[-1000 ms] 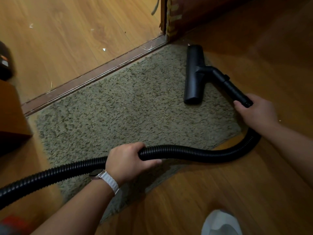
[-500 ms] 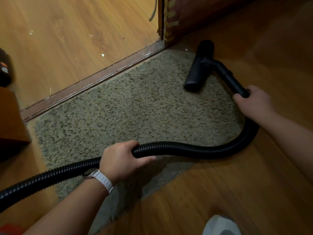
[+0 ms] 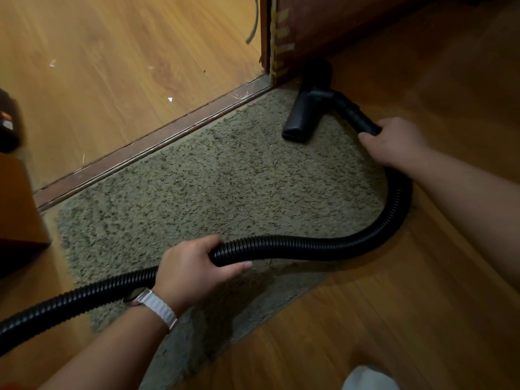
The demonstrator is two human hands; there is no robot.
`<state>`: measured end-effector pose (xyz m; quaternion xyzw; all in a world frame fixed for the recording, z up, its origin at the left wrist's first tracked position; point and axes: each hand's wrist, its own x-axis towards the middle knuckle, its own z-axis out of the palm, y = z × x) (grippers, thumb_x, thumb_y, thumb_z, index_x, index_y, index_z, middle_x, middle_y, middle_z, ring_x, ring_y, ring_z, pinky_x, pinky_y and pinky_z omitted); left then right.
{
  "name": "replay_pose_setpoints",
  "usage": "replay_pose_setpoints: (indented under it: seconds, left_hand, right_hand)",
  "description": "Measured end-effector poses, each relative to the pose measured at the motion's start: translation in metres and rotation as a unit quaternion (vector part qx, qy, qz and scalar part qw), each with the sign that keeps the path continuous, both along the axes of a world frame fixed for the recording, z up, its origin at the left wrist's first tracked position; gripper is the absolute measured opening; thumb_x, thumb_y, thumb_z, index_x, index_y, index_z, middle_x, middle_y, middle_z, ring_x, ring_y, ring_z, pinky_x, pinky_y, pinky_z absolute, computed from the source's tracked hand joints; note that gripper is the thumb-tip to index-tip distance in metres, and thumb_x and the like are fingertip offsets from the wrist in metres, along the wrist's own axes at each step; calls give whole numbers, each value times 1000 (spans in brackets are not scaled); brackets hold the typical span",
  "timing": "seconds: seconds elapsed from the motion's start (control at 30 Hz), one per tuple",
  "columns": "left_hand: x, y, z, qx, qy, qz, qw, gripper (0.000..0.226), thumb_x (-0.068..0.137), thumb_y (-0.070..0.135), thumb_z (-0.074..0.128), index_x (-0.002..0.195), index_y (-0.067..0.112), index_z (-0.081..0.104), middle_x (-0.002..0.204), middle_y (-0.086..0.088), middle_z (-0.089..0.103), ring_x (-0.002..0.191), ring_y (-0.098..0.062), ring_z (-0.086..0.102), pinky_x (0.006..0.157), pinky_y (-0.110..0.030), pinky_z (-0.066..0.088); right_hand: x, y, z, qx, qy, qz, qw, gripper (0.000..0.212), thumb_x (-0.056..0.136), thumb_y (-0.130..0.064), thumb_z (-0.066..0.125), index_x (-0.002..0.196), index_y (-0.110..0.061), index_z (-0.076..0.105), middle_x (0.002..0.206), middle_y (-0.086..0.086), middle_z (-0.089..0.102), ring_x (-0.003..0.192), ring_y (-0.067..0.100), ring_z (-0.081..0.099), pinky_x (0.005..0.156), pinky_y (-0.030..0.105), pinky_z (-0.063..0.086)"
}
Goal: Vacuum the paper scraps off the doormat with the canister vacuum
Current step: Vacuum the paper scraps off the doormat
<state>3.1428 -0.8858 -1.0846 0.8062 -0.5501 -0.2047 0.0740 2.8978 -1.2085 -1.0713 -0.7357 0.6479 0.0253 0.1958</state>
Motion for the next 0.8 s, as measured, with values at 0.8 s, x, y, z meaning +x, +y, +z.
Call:
replay_pose_setpoints:
  seconds: [0.8]
  left_hand:
    - [25, 32, -13, -32, -52, -46, 997, 86, 59, 101, 23, 80, 30, 66, 57, 17, 54, 54, -3, 54, 48, -18, 34]
  right_hand:
    - [3, 60, -3, 38, 29, 66, 997, 31, 98, -41, 49, 119, -19, 57, 81, 2, 57, 67, 17, 54, 50, 27, 35]
